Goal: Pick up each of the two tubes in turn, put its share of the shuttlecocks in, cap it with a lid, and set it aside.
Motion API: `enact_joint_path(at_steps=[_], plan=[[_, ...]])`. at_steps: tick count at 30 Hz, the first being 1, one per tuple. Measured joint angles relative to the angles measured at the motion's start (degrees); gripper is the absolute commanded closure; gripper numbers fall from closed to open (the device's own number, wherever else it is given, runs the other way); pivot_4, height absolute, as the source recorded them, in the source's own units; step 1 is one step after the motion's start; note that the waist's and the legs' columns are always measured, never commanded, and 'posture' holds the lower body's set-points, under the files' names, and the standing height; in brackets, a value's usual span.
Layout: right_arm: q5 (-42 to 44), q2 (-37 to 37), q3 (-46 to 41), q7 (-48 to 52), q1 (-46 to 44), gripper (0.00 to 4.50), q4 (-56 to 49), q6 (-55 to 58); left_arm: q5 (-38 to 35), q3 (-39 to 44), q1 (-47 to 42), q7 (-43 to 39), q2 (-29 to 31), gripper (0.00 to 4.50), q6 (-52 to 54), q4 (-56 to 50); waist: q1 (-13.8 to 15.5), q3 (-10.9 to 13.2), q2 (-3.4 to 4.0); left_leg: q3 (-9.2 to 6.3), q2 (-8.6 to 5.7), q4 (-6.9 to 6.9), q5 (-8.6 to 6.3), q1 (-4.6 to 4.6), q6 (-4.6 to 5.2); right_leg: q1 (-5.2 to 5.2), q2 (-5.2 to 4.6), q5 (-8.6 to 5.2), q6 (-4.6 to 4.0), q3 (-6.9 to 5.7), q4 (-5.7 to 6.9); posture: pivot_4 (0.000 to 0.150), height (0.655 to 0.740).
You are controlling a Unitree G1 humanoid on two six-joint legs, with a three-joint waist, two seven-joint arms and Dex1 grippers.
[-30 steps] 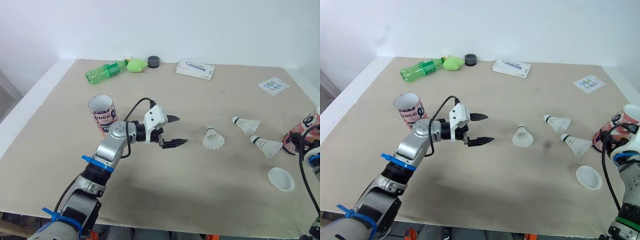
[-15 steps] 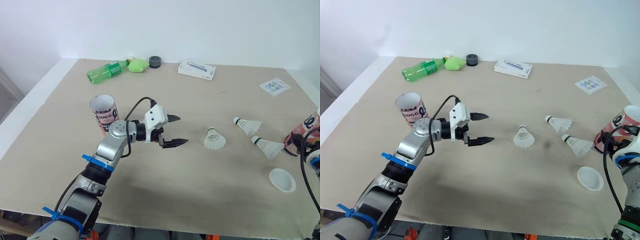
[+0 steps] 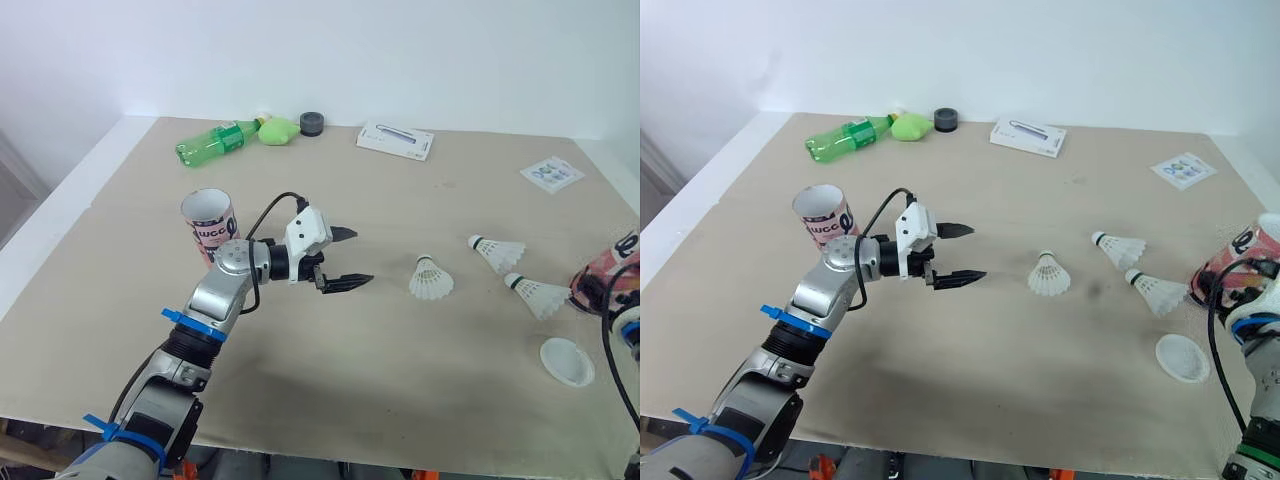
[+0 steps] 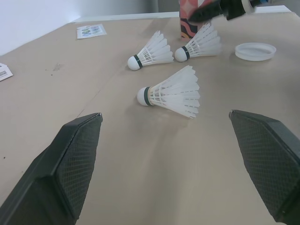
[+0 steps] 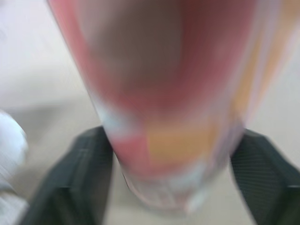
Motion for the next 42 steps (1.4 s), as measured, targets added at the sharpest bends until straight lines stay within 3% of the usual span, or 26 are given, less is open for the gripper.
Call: enact_joint_path(at_steps=[14, 21, 28, 33, 39, 42], plan=[[3.8, -0.5, -3.6, 2.5, 3.3, 0.1, -2.5, 2.1, 0.0, 0.0, -0.9, -0.6, -0.2, 0.0, 0.0, 1.1, 0.0, 0.0, 0.07, -0.01, -0.01, -0.03, 0.0, 0.0, 0.0, -0.01, 0.0, -0.04, 0.04, 0.0, 0.0, 0.15, 0.7294], [7.3, -0.5, -4.7, 5.6, 9.2, 0.1, -8.1, 5.3, -0.1, 0.2, -1.4, -1.3, -0.3, 0.0, -0.2, 2.0, 0.0, 0.0, 0.06, -0.02, -0.01, -0.04, 0.0, 0.0, 0.0, -0.01, 0.0, -0.07, 0.07, -0.01, 0.0, 0.15, 0.7294], [15.0, -1.1, -10.5, 17.7, 24.8, 0.1, -23.8, 8.3, -1.0, 1.0, -0.5, -1.4, 1.5, 0.0, 0.8, -0.2, 0.0, 0.0, 0.08, -0.08, -0.01, -0.12, -0.04, -0.02, -0.01, -0.03, 0.0, -0.26, 0.18, -0.05, -0.01, 0.15, 0.7294], [22.9, -1.0, -17.2, 26.4, 32.4, 0.1, -39.1, 5.2, -3.9, 1.0, 7.3, -3.7, 4.6, 0.0, 4.0, -7.1, -0.4, 0.0, 0.11, -0.08, 0.11, -0.08, -0.1, 0.07, -0.02, 0.0, 0.11, -0.24, 0.08, -0.05, 0.01, 0.15, 0.7294], [29.5, -6.1, -10.1, 28.9, 29.9, 0.1, -52.2, 3.9, -4.5, 0.9, 16.3, -8.1, 10.4, 0.0, 1.2, -13.2, -0.2, 0.1, -0.06, -0.08, 0.16, 0.0, 0.07, 0.08, -0.01, 0.01, 0.12, -0.14, -0.17, -0.03, 0.0, 0.15, 0.7294], [31.0, -8.8, -1.1, 28.5, 25.0, 0.1, -54.6, 3.7, -5.1, 2.7, 20.3, -7.3, 12.2, 0.0, -0.1, -17.0, 0.1, 0.1, -0.26, -0.03, 0.17, -0.01, 0.13, 0.04, -0.01, 0.01, 0.03, -0.12, -0.19, -0.05, -0.05, 0.15, 0.7294]])
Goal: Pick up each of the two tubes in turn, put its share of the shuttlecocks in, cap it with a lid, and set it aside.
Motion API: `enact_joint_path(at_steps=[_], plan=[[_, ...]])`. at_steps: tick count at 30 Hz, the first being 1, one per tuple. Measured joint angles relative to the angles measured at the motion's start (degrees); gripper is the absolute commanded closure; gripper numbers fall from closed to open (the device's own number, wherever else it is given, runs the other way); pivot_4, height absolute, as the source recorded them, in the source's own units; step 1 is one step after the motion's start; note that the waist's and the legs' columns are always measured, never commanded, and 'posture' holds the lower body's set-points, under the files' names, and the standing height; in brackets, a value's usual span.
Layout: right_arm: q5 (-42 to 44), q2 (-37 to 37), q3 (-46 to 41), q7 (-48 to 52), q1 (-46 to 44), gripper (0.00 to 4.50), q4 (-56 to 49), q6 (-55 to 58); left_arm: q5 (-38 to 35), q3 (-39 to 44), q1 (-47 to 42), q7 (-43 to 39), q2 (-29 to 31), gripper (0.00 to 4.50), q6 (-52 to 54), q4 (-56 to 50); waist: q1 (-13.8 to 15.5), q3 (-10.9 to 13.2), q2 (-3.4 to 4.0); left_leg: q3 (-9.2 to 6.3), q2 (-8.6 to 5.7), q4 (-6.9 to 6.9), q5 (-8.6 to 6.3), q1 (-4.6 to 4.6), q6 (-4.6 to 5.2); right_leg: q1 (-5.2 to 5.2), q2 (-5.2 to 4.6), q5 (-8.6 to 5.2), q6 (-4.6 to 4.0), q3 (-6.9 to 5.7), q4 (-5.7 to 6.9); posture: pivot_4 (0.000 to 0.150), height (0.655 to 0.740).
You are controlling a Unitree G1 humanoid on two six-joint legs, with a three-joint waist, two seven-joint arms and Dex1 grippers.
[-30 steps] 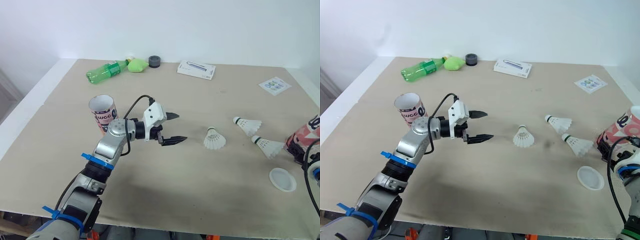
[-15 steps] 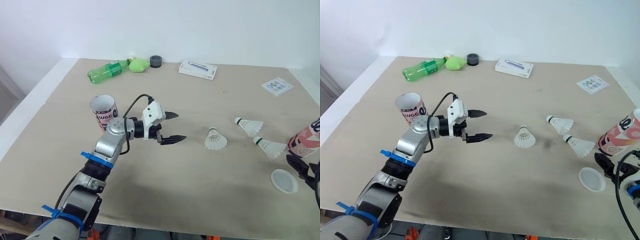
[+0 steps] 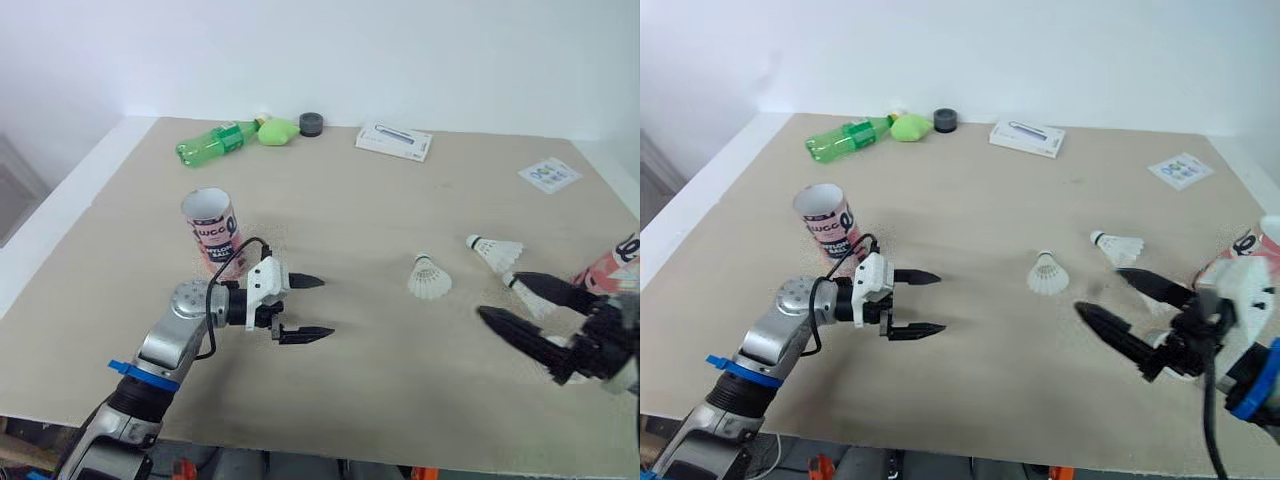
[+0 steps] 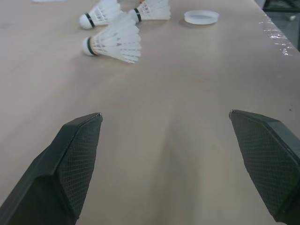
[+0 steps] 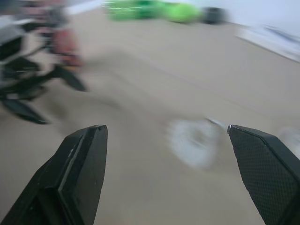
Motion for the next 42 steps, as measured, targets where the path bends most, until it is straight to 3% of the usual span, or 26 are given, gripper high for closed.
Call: enact_joint_path(at_steps=[5, 7, 14, 18, 29, 33, 42], plan=[[-2.1, -0.5, 11.6, 0.2, -3.0, 0.1, -1.2, -1.3, -0.5, 4.1, 7.4, 4.6, 1.7, 0.0, 0.0, -5.8, 0.3, 0.0, -0.12, 0.0, -0.01, -0.04, -0.05, -0.06, -0.08, -0.03, -0.05, 0.02, 0.16, -0.02, -0.03, 0.15, 0.7294], [-7.0, 0.6, 20.2, 1.6, -4.6, 0.1, 1.0, -4.1, -1.7, 10.2, 16.9, 11.8, 1.5, 0.0, 1.8, -13.2, 0.0, 0.1, -0.24, -0.04, 0.04, -0.08, -0.14, -0.06, -0.18, -0.06, -0.03, -0.02, 0.05, -0.07, -0.01, 0.15, 0.7294], [-13.1, 1.8, 29.3, 4.1, -11.8, 0.1, 8.7, -8.6, -7.8, 21.7, 33.9, 18.9, 0.2, 0.0, 2.6, -22.3, -0.1, 0.2, -0.4, 0.03, 0.08, -0.03, -0.14, 0.03, -0.19, -0.05, -0.07, -0.16, -0.13, -0.12, 0.0, 0.15, 0.7294], [-16.7, 3.1, 34.4, 5.4, -15.5, 0.1, 12.6, -10.6, -7.4, 24.9, 42.3, 24.3, -4.5, 0.0, 0.0, -23.4, 0.2, 0.2, -0.58, 0.05, 0.09, 0.05, -0.13, 0.02, -0.17, -0.06, -0.11, -0.14, -0.15, -0.13, 0.0, 0.15, 0.7294], [-19.1, 5.1, 37.7, 7.1, -18.2, 0.1, 15.0, -12.4, -1.5, 24.7, 35.4, 32.8, -5.4, 0.0, -2.5, -17.3, 0.5, 0.2, -0.73, 0.11, 0.09, -0.02, -0.15, -0.02, -0.22, -0.12, -0.09, -0.09, -0.17, -0.13, 0.0, 0.15, 0.7294], [-19.8, 6.7, 38.2, 6.0, -18.3, 0.1, 15.3, -12.5, -0.1, 24.5, 24.0, 37.1, -5.2, 0.0, -1.5, -9.6, 0.8, 0.2, -0.74, -0.1, 0.12, -0.02, -0.14, -0.04, -0.21, -0.1, 0.09, 0.0, 0.01, -0.24, 0.06, 0.15, 0.7294], [-19.7, 6.8, 35.0, 3.6, -14.9, 0.1, 13.5, -12.1, 0.2, 21.8, 14.4, 37.5, -4.0, 0.0, 0.5, -2.7, 0.7, 0.2, -0.76, -0.04, 0.05, -0.03, -0.15, -0.05, -0.23, -0.07, 0.02, 0.05, -0.05, -0.16, 0.06, 0.15, 0.7294]])
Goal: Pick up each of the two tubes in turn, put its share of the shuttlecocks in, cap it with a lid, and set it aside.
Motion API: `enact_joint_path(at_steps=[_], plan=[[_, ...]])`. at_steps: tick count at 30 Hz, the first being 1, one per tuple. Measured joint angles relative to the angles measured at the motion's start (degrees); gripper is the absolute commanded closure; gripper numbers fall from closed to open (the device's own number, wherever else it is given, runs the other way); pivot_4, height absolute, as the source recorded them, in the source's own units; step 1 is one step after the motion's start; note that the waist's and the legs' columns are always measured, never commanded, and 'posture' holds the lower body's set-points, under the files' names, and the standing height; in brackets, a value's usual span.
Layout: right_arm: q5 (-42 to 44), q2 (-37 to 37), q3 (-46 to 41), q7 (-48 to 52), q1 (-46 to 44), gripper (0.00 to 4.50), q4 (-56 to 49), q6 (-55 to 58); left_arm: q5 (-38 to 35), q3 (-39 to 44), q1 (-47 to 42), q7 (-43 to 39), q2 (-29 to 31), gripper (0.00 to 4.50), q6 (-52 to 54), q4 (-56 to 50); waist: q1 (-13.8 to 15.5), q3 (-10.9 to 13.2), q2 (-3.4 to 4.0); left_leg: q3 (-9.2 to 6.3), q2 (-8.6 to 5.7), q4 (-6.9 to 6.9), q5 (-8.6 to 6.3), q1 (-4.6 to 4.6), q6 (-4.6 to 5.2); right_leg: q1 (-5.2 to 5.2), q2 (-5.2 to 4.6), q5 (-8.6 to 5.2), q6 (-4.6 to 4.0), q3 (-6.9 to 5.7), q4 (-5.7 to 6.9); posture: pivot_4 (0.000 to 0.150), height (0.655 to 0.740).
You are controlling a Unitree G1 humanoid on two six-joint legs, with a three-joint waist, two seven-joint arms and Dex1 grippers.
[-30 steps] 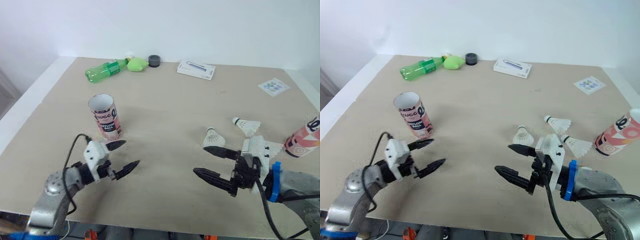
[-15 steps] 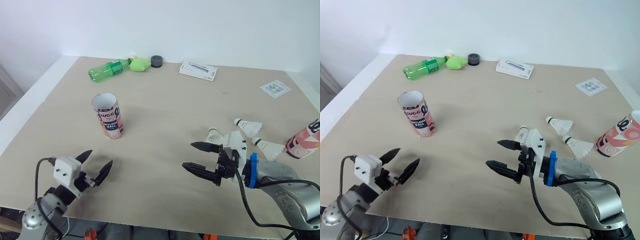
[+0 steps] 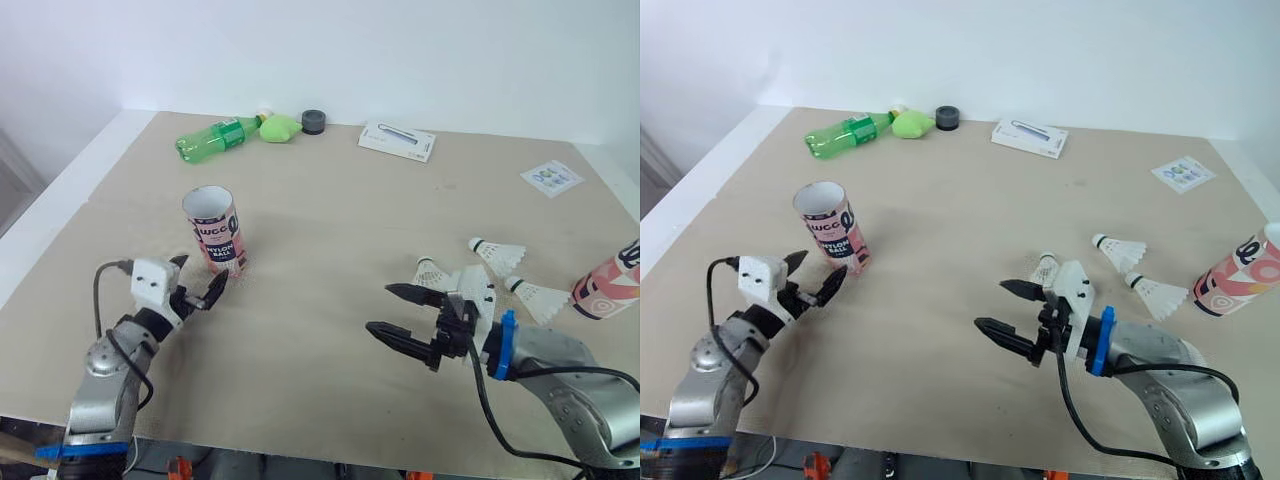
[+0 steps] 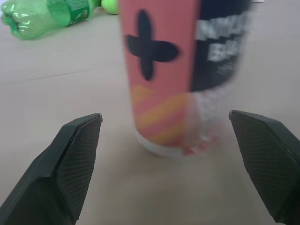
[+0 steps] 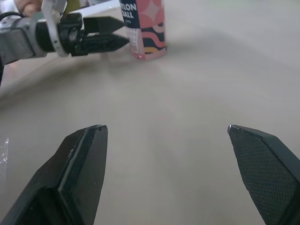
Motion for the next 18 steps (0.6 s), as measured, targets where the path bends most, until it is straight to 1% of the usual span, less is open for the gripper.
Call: enact_joint_path(at_steps=[1, 10, 18], plan=[[0.0, 0.0, -0.1, -0.5, 0.3, 0.1, -0.5, 0.1, 0.0, -0.2, -1.8, 0.0, 0.0, 0.0, 0.3, 1.1, 0.0, 0.0, -0.01, -0.01, 0.02, 0.01, 0.0, 0.0, 0.0, 0.01, 0.02, 0.0, 0.03, -0.01, 0.0, 0.15, 0.7294], [0.0, 0.0, -0.2, -2.1, 0.8, 0.1, -1.8, 0.5, 0.0, -2.4, -8.4, -0.6, -1.0, 0.0, 0.3, 7.0, 0.0, 0.0, -0.01, -0.01, 0.01, 0.02, 0.01, 0.01, -0.01, 0.03, 0.02, 0.03, 0.02, 0.0, 0.0, 0.15, 0.7294], [0.0, 0.0, -0.2, -3.1, 0.8, 0.1, -2.0, 0.6, 0.6, -3.0, -13.3, -1.1, -1.3, 0.0, -0.4, 12.9, 0.0, 0.0, -0.02, -0.02, -0.02, 0.02, 0.01, 0.0, -0.01, 0.03, 0.02, 0.11, -0.1, 0.0, 0.0, 0.15, 0.7294]])
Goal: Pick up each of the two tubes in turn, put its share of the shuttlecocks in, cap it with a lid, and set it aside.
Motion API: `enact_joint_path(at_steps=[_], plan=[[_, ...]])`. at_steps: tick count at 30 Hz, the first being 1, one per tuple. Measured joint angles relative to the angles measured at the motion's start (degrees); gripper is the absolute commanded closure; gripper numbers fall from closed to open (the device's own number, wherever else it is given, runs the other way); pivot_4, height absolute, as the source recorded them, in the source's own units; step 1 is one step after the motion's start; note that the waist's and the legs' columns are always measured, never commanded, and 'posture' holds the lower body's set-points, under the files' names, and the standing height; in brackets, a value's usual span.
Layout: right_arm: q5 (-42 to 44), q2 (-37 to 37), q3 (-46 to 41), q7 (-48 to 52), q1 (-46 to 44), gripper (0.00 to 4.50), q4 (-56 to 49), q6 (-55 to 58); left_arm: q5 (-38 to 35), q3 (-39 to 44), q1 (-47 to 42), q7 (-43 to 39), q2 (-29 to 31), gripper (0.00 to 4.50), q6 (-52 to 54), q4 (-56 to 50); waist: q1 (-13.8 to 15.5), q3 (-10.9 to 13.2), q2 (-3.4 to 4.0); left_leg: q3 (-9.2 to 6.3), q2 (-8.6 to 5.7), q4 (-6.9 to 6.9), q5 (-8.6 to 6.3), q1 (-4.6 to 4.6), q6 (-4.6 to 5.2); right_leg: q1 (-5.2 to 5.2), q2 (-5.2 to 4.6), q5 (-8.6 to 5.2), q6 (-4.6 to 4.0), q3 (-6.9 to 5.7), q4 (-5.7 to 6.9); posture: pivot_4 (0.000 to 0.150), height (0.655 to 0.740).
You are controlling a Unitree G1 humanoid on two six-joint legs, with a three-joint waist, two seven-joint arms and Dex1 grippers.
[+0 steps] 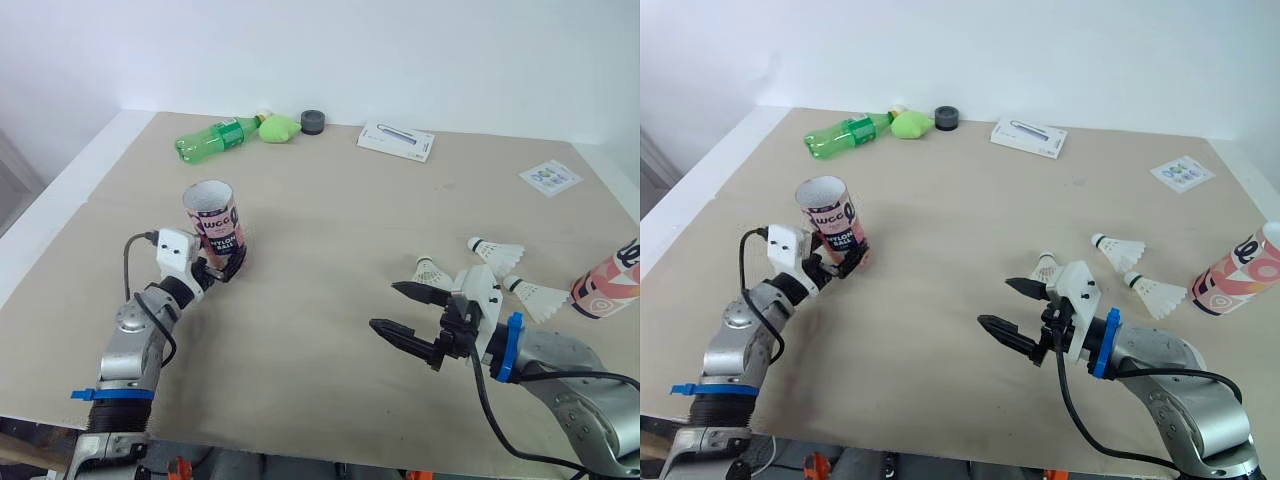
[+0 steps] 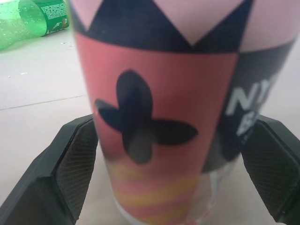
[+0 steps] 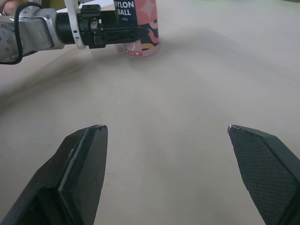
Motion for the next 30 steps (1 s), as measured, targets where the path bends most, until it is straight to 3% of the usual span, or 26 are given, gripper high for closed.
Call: enact_joint_path(at_steps=[5, 8, 19, 25, 30], plan=[[-0.1, 0.0, 0.0, -0.3, 0.2, 0.1, 0.0, 0.0, 0.0, -0.6, -0.8, -0.5, -0.1, 0.0, -0.6, 0.0, 0.0, 0.0, 0.0, 0.0, 0.0, 0.0, 0.0, 0.0, 0.0, 0.0, 0.0, 0.0, 0.0, 0.0, 0.0, 0.15, 0.7294], [-0.1, 0.0, 0.0, -0.3, 0.2, 0.0, 0.0, 0.0, 0.0, -0.7, -0.8, -0.4, -0.3, 0.78, -0.6, 0.0, 0.0, 0.0, 0.0, -0.01, 0.0, 0.0, 0.0, 0.0, 0.0, 0.0, 0.0, 0.01, 0.0, 0.0, 0.0, 0.15, 0.7294], [-0.1, -0.4, 0.0, -0.3, 0.1, 0.0, 0.0, 0.0, 1.1, -2.1, -0.7, -2.4, 0.8, 0.78, -2.0, -0.1, 0.0, 0.0, 0.0, -0.01, 0.0, 0.0, 0.01, 0.01, -0.01, 0.01, 0.0, 0.02, 0.0, 0.0, 0.0, 0.15, 0.7294], [2.6, -1.4, -5.7, -0.1, 1.0, 0.0, -0.1, 1.3, 2.9, -8.6, -2.7, -13.8, 8.5, 0.78, -2.6, -2.7, 0.0, 0.0, 0.0, -0.01, -0.02, -0.01, 0.02, 0.0, -0.03, 0.02, -0.02, 0.01, -0.01, -0.02, 0.0, 0.15, 0.7294], [8.5, -3.1, -13.4, 0.0, 7.2, 0.0, -2.8, 4.3, 2.9, -13.4, -5.0, -26.5, 16.3, 0.78, -1.3, -6.3, 0.0, 0.0, 0.02, -0.01, -0.01, -0.1, 0.01, -0.02, -0.03, -0.01, -0.03, -0.07, -0.05, -0.02, -0.01, 0.15, 0.7294]])
